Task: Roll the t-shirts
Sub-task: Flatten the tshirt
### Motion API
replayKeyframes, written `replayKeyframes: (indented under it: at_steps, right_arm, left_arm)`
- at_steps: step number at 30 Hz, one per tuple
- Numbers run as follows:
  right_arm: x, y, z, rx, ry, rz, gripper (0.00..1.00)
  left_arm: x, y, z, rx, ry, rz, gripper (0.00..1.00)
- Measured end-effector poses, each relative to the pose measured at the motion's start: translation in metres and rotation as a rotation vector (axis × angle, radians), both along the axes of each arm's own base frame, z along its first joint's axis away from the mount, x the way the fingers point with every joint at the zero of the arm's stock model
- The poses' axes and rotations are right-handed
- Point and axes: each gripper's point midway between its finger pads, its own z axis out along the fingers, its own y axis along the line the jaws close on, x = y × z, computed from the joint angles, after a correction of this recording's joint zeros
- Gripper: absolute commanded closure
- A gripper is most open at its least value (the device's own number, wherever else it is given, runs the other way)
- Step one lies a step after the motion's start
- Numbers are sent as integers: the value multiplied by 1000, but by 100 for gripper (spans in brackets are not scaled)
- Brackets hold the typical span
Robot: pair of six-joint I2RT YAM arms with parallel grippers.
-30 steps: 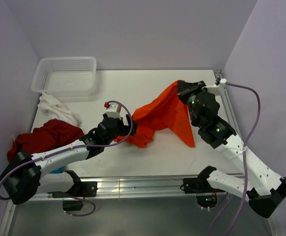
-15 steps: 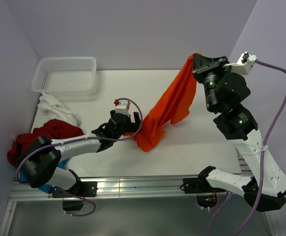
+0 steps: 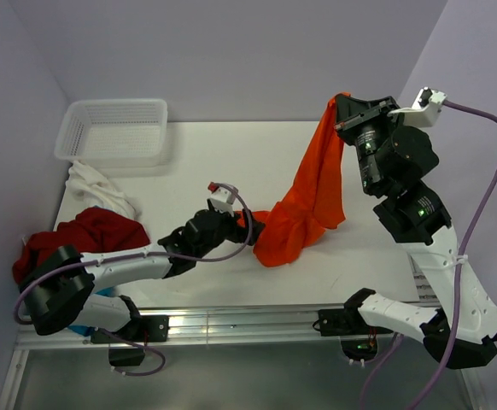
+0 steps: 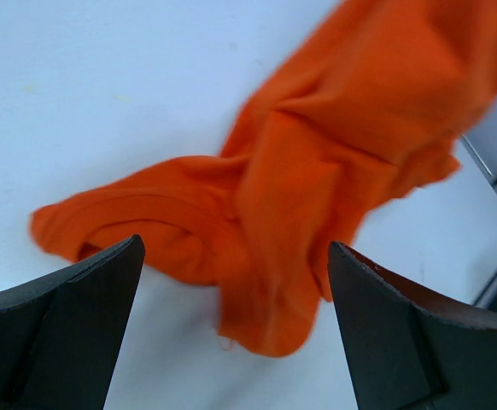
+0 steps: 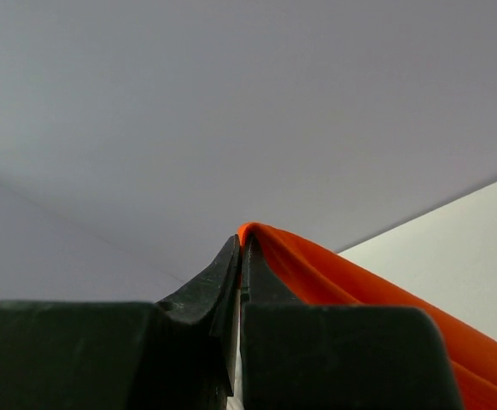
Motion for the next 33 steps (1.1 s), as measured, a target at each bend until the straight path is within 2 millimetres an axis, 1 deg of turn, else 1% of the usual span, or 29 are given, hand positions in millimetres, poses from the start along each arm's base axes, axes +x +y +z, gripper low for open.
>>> replayKeyframes:
  at_steps: [3, 6, 8, 10, 13, 16, 18, 22, 28, 33]
  right_arm:
    - [4, 2, -3, -7, 10, 0, 100]
    - [8, 5, -9, -18, 26, 0, 100]
    - [9, 6, -12, -25, 36, -1, 100]
    - [9, 6, -14, -29, 42, -1, 100]
    - [8, 5, -14, -34, 45, 0, 100]
    - [8, 5, -15, -37, 50, 2, 100]
    - [6, 5, -14, -37, 49, 3, 100]
    - [3, 3, -12, -33, 43, 5, 100]
    - [1, 2, -10, -33, 42, 6, 100]
    - [0, 1, -9, -31, 39, 5, 100]
  left_arm:
    - [-28, -23, 5, -1, -25, -87, 8]
    - [-57, -51, 6, 20, -45, -170, 9]
    - [-71, -72, 8, 29, -56, -208, 10]
    - [-77, -90, 9, 41, -65, -228, 11]
    - [-78, -108, 8, 57, -68, -228, 11]
    - [-75, -118, 4, 76, -64, -219, 11]
    - [-70, -126, 4, 89, -64, -205, 14]
    - [-62, -145, 8, 98, -68, -186, 14]
    - [-59, -162, 10, 110, -66, -187, 15]
    - [-50, -179, 8, 138, -60, -159, 19]
